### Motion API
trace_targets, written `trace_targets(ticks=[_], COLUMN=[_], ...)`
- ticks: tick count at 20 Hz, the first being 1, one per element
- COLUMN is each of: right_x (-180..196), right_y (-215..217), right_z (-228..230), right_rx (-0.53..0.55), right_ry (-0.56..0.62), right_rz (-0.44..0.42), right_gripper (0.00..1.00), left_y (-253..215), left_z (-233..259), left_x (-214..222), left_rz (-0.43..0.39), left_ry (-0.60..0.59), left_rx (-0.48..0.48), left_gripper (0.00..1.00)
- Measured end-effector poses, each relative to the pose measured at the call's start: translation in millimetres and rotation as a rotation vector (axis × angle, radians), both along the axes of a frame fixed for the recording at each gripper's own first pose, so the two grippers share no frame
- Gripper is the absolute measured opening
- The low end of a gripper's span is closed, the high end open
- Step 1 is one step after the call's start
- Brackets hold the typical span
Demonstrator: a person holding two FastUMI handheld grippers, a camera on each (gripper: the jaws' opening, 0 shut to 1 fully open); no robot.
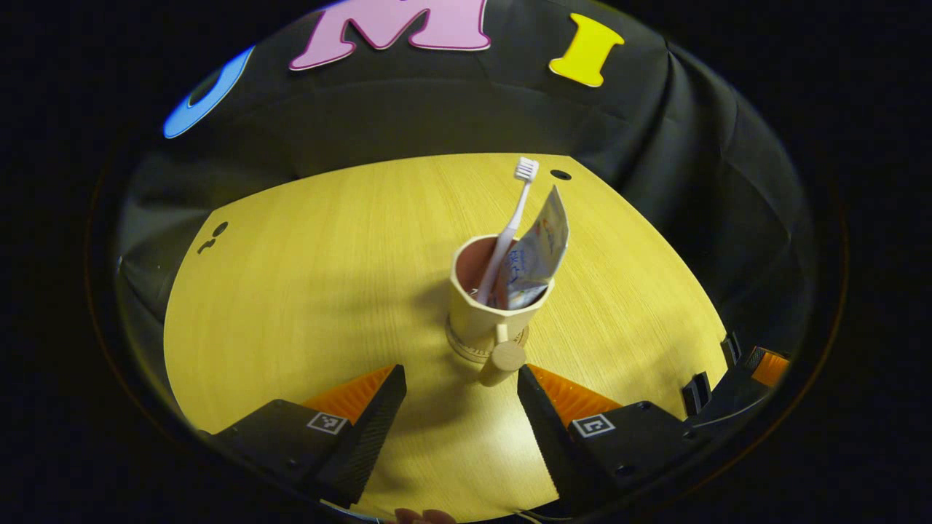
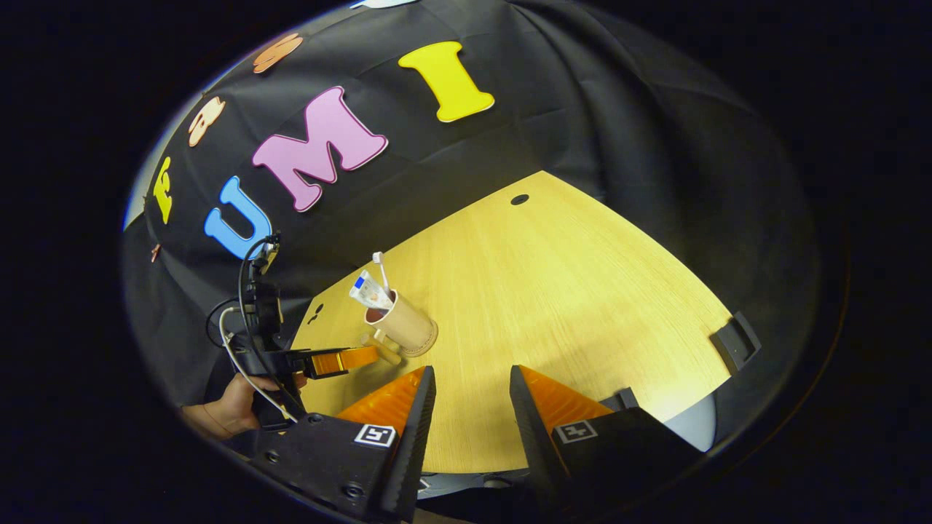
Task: Put the toothbrush and toothpaste on the desktop into the cup, then pick up the cup and place it on the coaster on the desktop.
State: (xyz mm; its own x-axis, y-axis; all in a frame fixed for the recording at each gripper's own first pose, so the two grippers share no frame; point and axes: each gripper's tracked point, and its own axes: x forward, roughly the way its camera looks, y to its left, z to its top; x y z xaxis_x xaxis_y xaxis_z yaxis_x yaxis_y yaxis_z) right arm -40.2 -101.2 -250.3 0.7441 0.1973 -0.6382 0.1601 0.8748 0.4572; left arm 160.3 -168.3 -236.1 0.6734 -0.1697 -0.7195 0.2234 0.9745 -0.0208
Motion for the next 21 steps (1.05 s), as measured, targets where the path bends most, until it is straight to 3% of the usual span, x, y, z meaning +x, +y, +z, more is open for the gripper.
trace_targets(ticks=[2, 5, 12, 18, 21], right_x=[6, 12, 25, 35, 40], right_y=[13, 32, 74, 98, 103], right_z=[-1, -2, -5, -5, -6], right_rx=[0.005, 0.013, 0.013, 0.003, -0.003], right_ry=[-0.003, -0.005, 0.005, 0.008, 0.012], right_rz=[0.023, 0.061, 0.148, 0.186, 0.183], right_gripper=[0.64, 0.67, 0.82, 0.93, 0.94], left_y=[14, 37, 70, 105, 120], left_z=[5, 14, 35, 39, 41], left_x=[-4, -13, -31, -40, -44], left_rz=[0.022, 0.061, 0.107, 0.157, 0.174], left_ry=[-0.018, -0.035, -0.081, -0.088, -0.096], left_rx=[0.003, -0.011, -0.07, -0.082, -0.083], left_gripper=[1.0, 0.98, 0.96, 0.97, 0.97])
